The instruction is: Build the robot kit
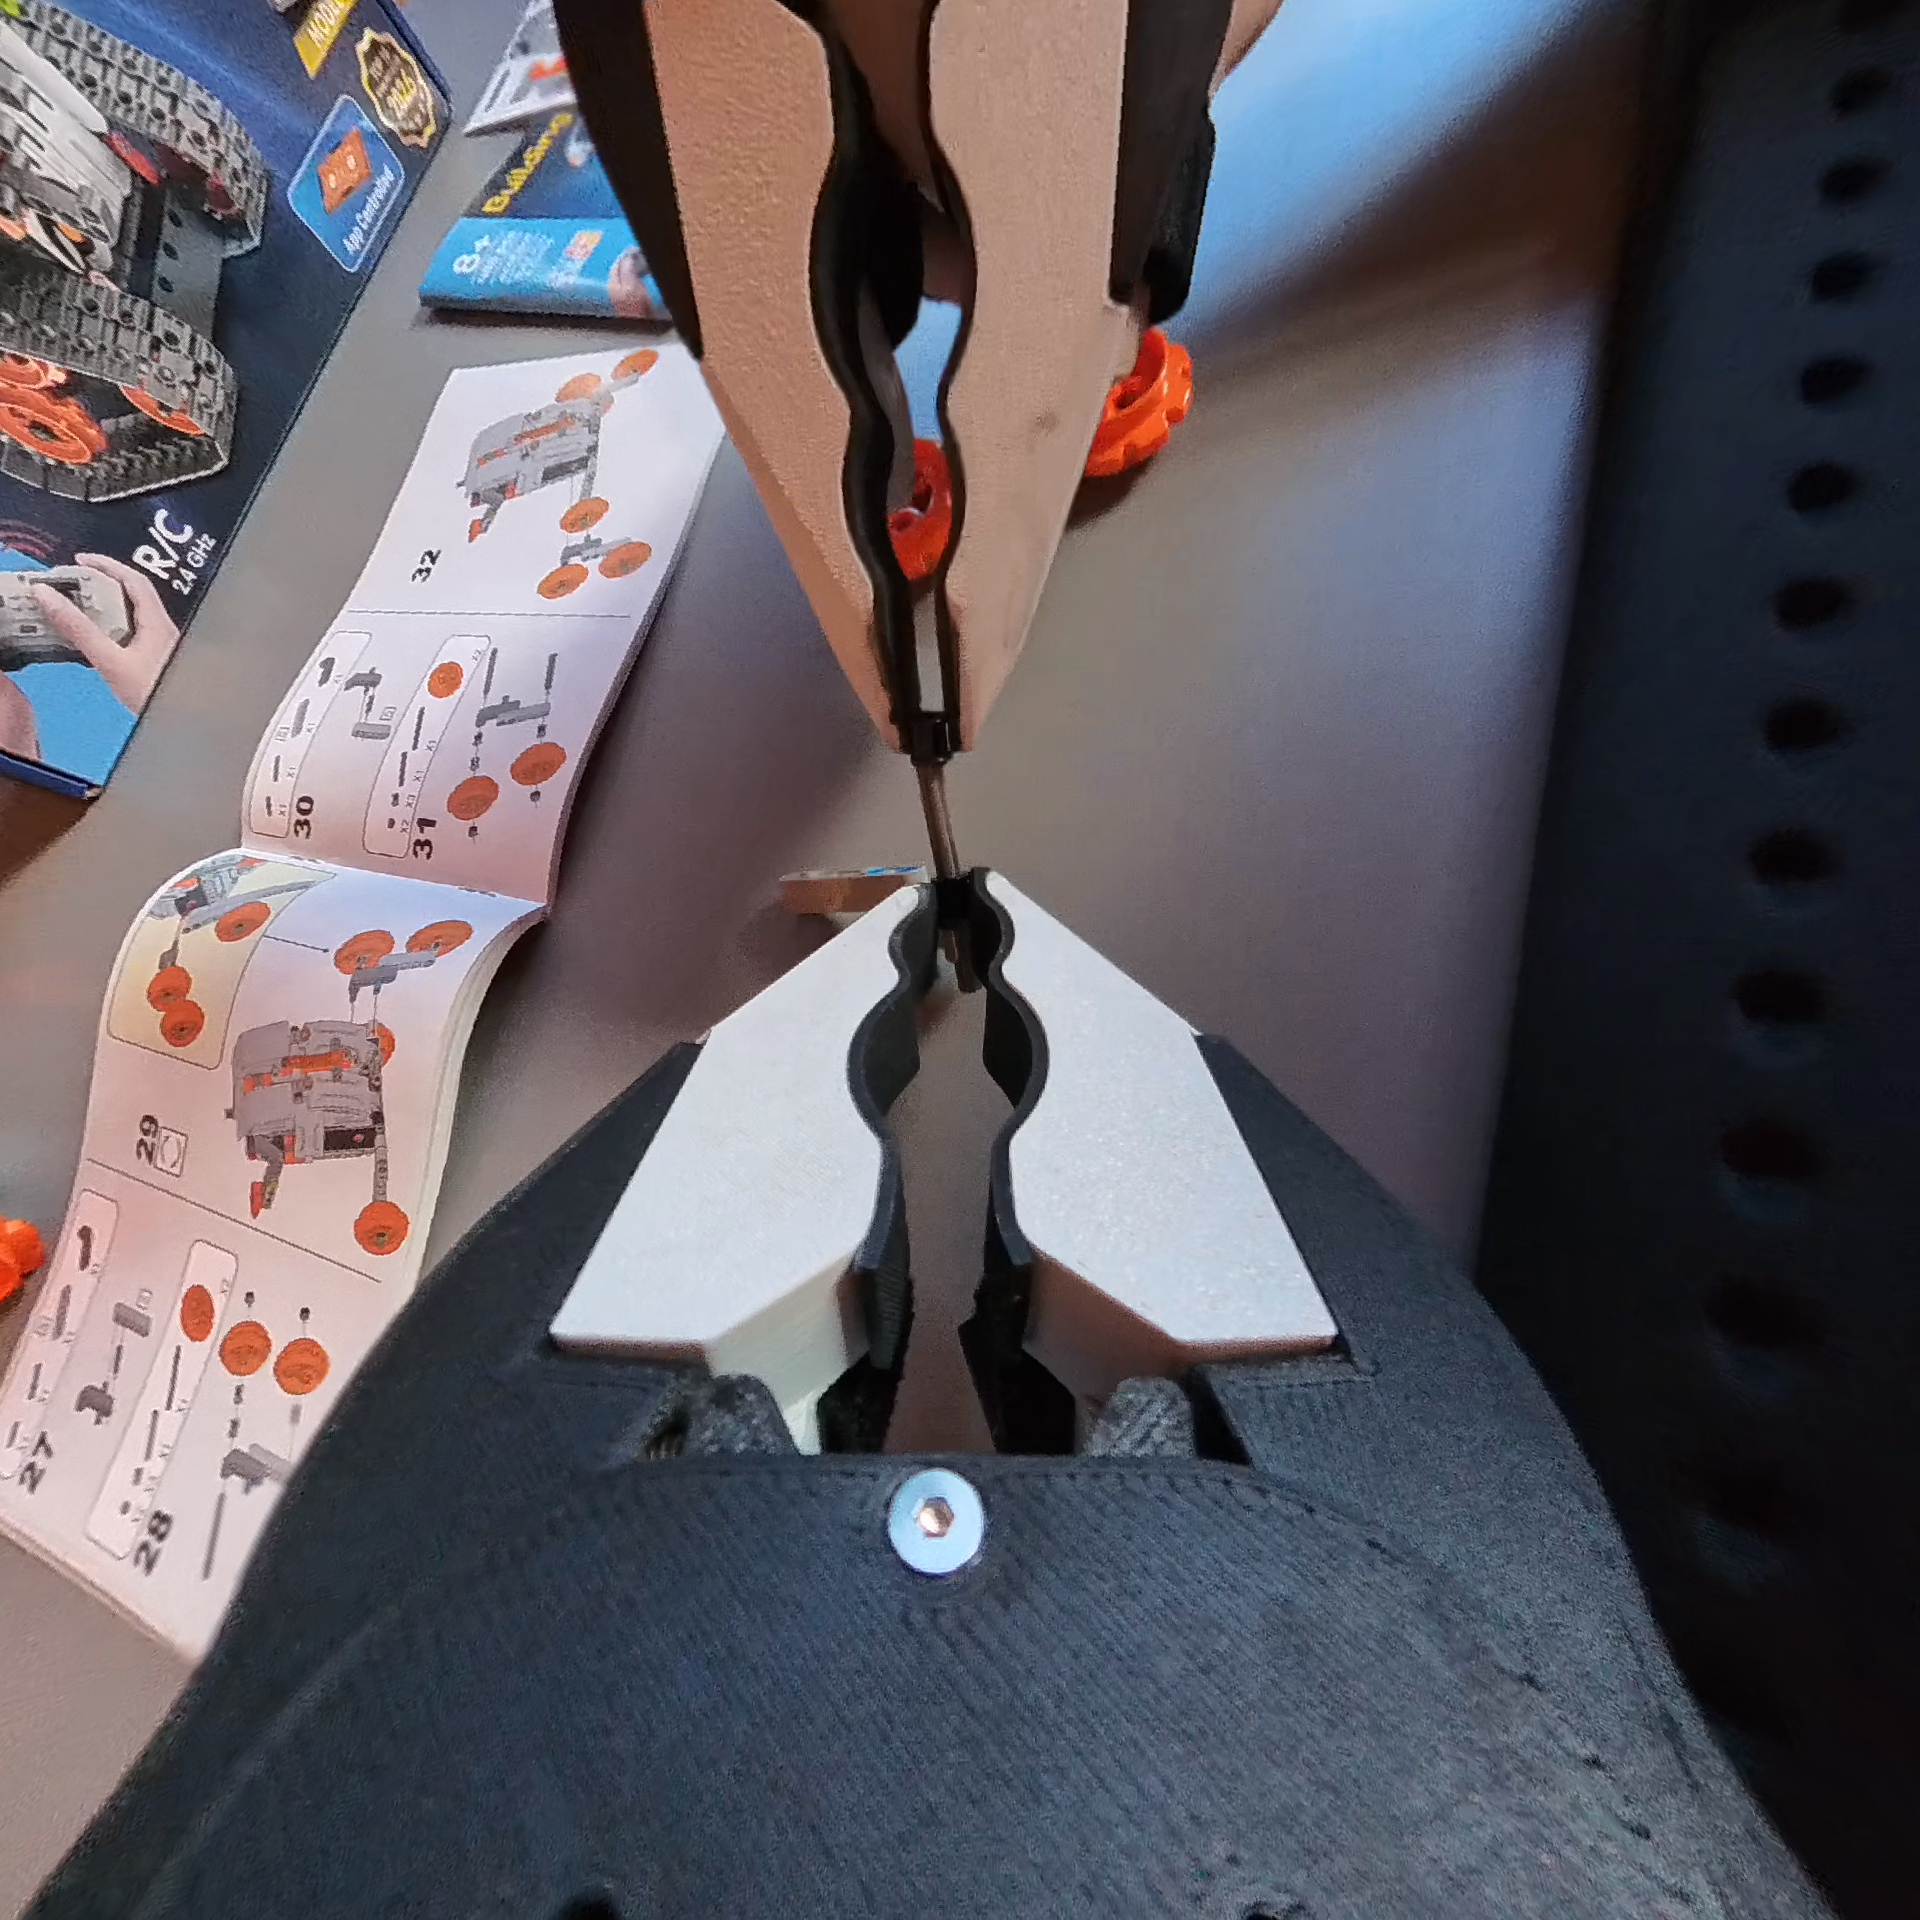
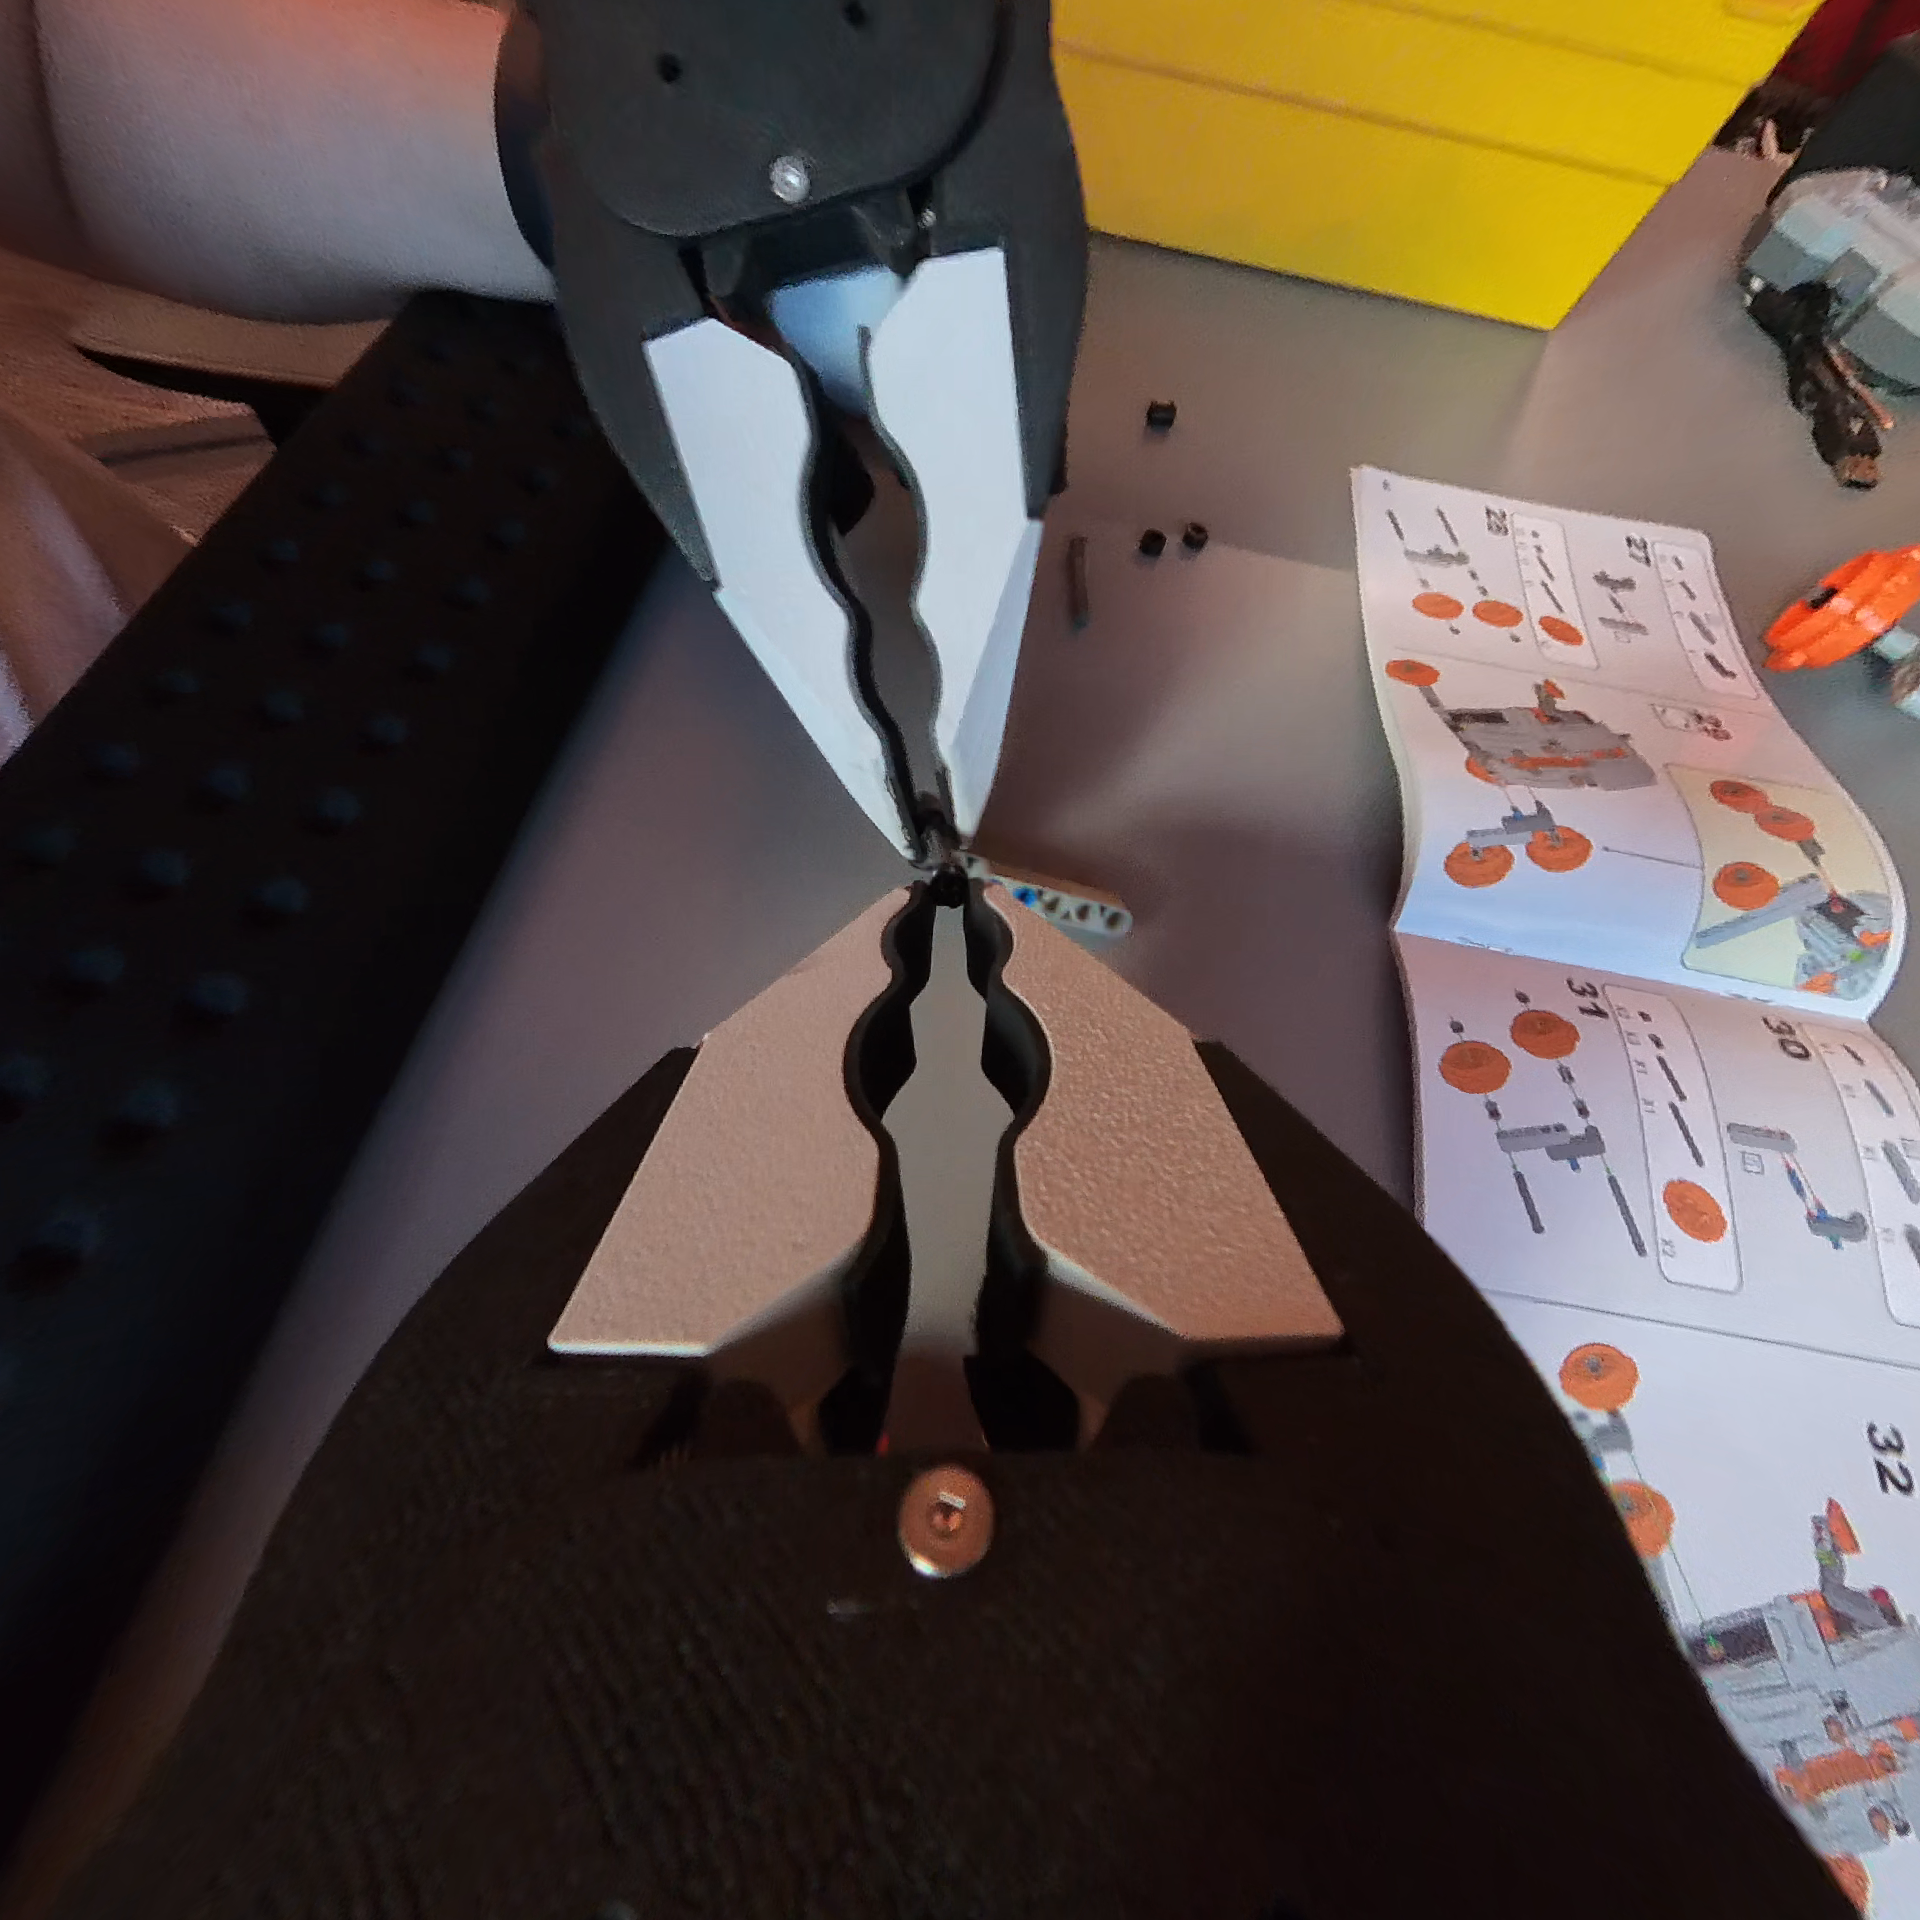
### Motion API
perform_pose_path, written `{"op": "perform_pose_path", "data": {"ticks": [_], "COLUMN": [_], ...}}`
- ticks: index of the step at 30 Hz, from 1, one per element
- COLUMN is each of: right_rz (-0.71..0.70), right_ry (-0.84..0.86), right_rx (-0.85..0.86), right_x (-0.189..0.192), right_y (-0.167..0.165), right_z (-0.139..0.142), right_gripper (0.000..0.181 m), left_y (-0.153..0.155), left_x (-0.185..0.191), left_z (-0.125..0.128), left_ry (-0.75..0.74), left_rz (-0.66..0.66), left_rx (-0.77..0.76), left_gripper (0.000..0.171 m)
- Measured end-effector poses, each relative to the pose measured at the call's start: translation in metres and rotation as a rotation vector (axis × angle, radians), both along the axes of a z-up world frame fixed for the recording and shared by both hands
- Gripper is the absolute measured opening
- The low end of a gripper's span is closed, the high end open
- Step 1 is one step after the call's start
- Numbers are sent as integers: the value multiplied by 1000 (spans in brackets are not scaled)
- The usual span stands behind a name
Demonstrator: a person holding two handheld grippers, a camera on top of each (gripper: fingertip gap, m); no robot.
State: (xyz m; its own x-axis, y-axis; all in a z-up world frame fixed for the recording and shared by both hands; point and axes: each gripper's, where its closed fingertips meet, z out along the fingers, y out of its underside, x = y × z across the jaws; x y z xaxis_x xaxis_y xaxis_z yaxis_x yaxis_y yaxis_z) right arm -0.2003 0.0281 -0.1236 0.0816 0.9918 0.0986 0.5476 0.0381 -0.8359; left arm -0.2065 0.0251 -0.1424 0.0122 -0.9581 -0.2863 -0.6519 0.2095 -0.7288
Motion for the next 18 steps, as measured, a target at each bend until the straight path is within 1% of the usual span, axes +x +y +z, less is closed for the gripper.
{"op": "perform_pose_path", "data": {"ticks": [3,5,9,13,18], "right_rz": [-8,-21,-54,-90,-74], "right_ry": [1,9,76,123,186], "right_rx": [-32,-74,-176,-258,-342], "right_x": [-1,-1,-1,-2,-2], "right_y": [0,1,5,9,8], "right_z": [-2,-5,-2,-1,1], "right_gripper": [4,4,4,4,4], "left_y": [0,0,4,9,15], "left_x": [0,0,-1,-2,-1], "left_z": [-3,-5,-3,-1,1], "left_ry": [28,32,13,4,-14], "left_rz": [-2,2,32,61,95], "left_rx": [41,30,12,37,55], "left_gripper": [2,3,3,2,3]}}
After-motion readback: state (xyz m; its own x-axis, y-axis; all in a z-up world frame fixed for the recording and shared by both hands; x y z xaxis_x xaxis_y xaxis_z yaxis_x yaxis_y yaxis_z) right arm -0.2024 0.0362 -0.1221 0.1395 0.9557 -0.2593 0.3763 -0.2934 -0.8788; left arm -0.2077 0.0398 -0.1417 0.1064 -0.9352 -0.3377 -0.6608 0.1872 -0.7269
